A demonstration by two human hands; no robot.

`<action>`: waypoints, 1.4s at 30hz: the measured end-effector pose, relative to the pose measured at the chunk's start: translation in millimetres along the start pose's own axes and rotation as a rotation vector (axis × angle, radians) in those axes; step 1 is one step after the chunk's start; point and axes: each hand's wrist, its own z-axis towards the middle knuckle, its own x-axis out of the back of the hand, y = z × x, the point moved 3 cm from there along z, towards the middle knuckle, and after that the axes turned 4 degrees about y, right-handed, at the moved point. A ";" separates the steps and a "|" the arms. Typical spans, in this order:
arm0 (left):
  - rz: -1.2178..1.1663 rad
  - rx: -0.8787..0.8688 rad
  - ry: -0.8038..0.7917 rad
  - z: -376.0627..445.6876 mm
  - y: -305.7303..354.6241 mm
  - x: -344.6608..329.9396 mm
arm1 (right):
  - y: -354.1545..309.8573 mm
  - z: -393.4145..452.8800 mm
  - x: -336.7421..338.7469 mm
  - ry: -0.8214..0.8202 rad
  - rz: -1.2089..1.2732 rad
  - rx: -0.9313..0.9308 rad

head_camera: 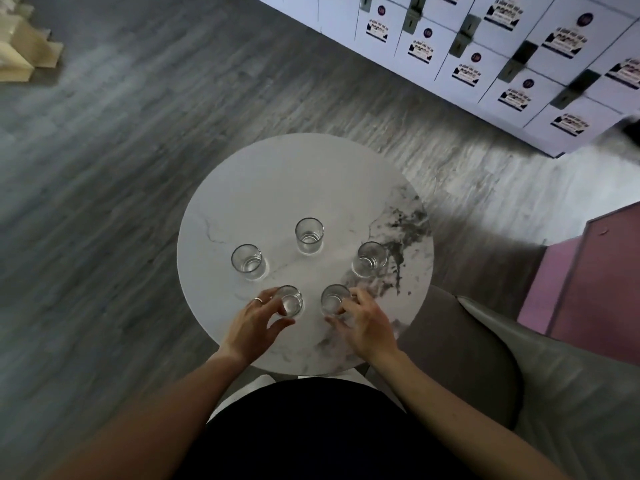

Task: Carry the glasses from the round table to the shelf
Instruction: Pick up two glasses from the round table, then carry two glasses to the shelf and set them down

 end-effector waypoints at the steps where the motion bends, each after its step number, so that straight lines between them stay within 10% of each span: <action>1: -0.015 0.005 0.007 -0.3 1.0 -0.3 | 0.4 0.4 -0.6 -0.003 -0.004 0.009; 17: 0.067 0.440 0.255 -111.9 -23.5 58.3 | -79.5 20.7 -38.6 -0.176 0.100 0.600; 42: 0.281 0.685 1.059 -323.1 -54.8 523.2 | -644.8 58.3 -2.0 -0.193 0.258 0.977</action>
